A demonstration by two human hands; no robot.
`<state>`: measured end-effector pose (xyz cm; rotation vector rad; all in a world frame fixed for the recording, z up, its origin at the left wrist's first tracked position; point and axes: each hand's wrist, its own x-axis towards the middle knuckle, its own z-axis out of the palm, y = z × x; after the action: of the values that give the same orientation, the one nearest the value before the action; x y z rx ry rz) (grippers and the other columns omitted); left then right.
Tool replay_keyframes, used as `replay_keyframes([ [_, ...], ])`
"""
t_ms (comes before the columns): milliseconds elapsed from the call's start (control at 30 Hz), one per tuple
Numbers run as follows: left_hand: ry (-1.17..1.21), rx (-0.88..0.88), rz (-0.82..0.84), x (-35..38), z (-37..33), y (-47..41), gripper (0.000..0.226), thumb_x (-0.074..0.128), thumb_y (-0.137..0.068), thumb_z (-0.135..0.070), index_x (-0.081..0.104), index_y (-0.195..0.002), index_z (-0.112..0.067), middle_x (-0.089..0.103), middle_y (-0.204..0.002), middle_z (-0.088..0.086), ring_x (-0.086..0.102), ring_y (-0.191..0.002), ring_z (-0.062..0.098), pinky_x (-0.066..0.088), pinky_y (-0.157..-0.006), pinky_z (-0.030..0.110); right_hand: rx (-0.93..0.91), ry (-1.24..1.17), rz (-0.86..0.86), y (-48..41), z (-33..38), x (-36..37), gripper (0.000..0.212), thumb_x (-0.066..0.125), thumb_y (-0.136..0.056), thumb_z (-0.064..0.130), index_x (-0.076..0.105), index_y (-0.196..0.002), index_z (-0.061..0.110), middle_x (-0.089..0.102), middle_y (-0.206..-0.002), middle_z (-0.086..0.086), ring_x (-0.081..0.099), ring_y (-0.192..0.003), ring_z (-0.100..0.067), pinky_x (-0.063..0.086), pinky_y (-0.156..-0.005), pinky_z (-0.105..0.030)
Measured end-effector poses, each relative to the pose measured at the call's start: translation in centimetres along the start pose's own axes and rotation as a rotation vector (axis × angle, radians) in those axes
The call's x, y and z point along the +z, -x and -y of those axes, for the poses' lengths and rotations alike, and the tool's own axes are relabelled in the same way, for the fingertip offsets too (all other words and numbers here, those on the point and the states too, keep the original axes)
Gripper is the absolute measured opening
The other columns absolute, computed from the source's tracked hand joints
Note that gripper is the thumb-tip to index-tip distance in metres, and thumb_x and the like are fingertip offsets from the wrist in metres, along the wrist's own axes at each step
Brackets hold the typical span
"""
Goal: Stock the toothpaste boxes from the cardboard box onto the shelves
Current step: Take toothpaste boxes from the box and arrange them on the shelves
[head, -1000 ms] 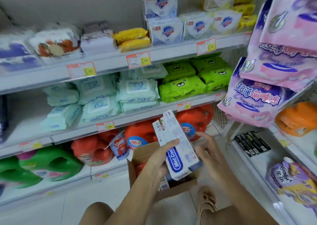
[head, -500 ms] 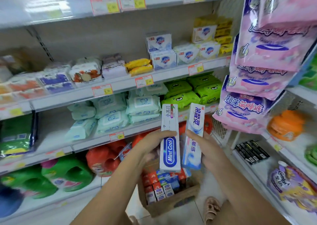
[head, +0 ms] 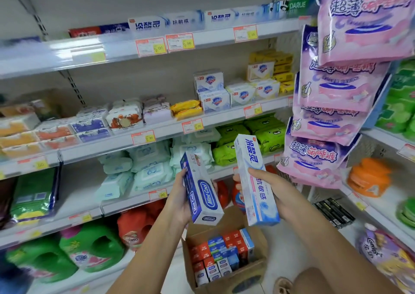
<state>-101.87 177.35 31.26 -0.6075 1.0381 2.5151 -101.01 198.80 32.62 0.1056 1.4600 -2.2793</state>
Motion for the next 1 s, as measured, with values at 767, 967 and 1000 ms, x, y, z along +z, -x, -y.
replay_keyframes([
  [767, -0.236, 0.500, 0.146, 9.6, -6.7, 2.6, 0.012, 0.055, -0.091, -0.011, 0.062, -0.099, -0.005, 0.073, -0.081, 0.009, 0.070, -0.073, 0.022, 0.058, -0.072, 0.043, -0.468, 0.683, -0.113, 1.8, 12.5, 2.8, 0.036, 0.075, -0.077, 0.010, 0.067, -0.108, 0.026, 0.073, -0.101, 0.006, 0.070, -0.090, -0.014, 0.053, -0.081, -0.031],
  [967, -0.225, 0.529, 0.344, 16.3, -11.9, 1.9, 0.020, 0.052, -0.079, 0.007, 0.060, -0.095, 0.000, 0.070, -0.087, 0.016, 0.068, -0.082, 0.029, 0.056, -0.072, 0.051, -0.623, 0.840, -0.140, -1.1, 21.0, 1.9, 0.024, 0.067, -0.085, 0.024, 0.070, -0.106, 0.035, 0.073, -0.104, 0.011, 0.067, -0.095, -0.013, 0.047, -0.096, -0.040],
  [1000, -0.221, 0.524, 0.373, 17.2, -12.6, 1.5, 0.021, 0.053, -0.074, 0.007, 0.060, -0.092, 0.000, 0.070, -0.086, 0.017, 0.068, -0.080, 0.029, 0.055, -0.072, 0.052, -0.616, 0.890, -0.133, -1.9, 22.4, 1.8, 0.023, 0.066, -0.085, 0.027, 0.070, -0.106, 0.036, 0.073, -0.104, 0.010, 0.067, -0.095, -0.015, 0.047, -0.095, -0.041],
])
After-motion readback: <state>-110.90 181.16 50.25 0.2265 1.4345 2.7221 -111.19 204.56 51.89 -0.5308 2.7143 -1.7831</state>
